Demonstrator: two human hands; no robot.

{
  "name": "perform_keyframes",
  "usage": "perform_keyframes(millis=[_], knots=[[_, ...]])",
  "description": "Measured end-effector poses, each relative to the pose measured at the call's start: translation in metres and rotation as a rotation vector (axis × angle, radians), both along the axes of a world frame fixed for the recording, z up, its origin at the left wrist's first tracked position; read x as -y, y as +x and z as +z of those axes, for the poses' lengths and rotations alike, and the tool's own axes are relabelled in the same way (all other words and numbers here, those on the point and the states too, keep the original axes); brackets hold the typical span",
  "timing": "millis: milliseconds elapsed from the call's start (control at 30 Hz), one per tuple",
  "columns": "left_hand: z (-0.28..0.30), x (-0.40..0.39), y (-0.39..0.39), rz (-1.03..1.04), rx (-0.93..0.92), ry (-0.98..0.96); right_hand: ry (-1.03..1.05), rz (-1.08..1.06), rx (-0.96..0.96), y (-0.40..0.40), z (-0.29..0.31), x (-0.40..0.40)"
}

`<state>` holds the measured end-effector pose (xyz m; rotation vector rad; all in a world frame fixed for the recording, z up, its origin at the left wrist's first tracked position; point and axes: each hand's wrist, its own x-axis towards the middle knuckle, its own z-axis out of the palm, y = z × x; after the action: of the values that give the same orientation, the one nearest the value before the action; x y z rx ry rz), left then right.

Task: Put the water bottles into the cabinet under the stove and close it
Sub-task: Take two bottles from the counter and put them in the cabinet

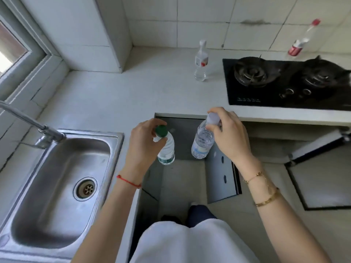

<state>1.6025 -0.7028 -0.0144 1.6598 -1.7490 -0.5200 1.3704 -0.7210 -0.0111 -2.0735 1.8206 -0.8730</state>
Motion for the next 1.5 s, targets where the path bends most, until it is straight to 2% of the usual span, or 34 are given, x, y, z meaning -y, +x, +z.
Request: perform_keyframes(millis=[233, 433, 567, 833, 1000, 1267, 1500], knots=[[-0.006, -0.012, -0.08, -0.224, -0.026, 0.003, -0.014, -0.207, 0.033, -0.076, -0.014, -0.059], [-0.011, -0.014, -0.162, -0.331, 0.002, -0.011, -0.033, -0.287, 0.032, -0.154, -0.027, -0.084], [-0.018, -0.014, -0.224, -0.307, -0.001, 0.003, -0.012, -0.302, 0.006, -0.215, -0.037, -0.084], [-0.048, -0.009, -0.36, -0.125, 0.02, 0.052, 0.116, -0.171, -0.1, -0.348, -0.061, -0.052], [-0.076, 0.007, -0.418, -0.031, 0.006, 0.094, 0.187, -0.106, -0.086, -0.4, -0.083, -0.021], [-0.156, 0.063, -0.465, 0.072, 0.022, 0.148, 0.268, -0.054, -0.075, -0.432, -0.167, 0.049], [-0.287, 0.128, -0.489, 0.186, 0.046, 0.191, 0.342, -0.008, -0.056, -0.435, -0.305, 0.124]])
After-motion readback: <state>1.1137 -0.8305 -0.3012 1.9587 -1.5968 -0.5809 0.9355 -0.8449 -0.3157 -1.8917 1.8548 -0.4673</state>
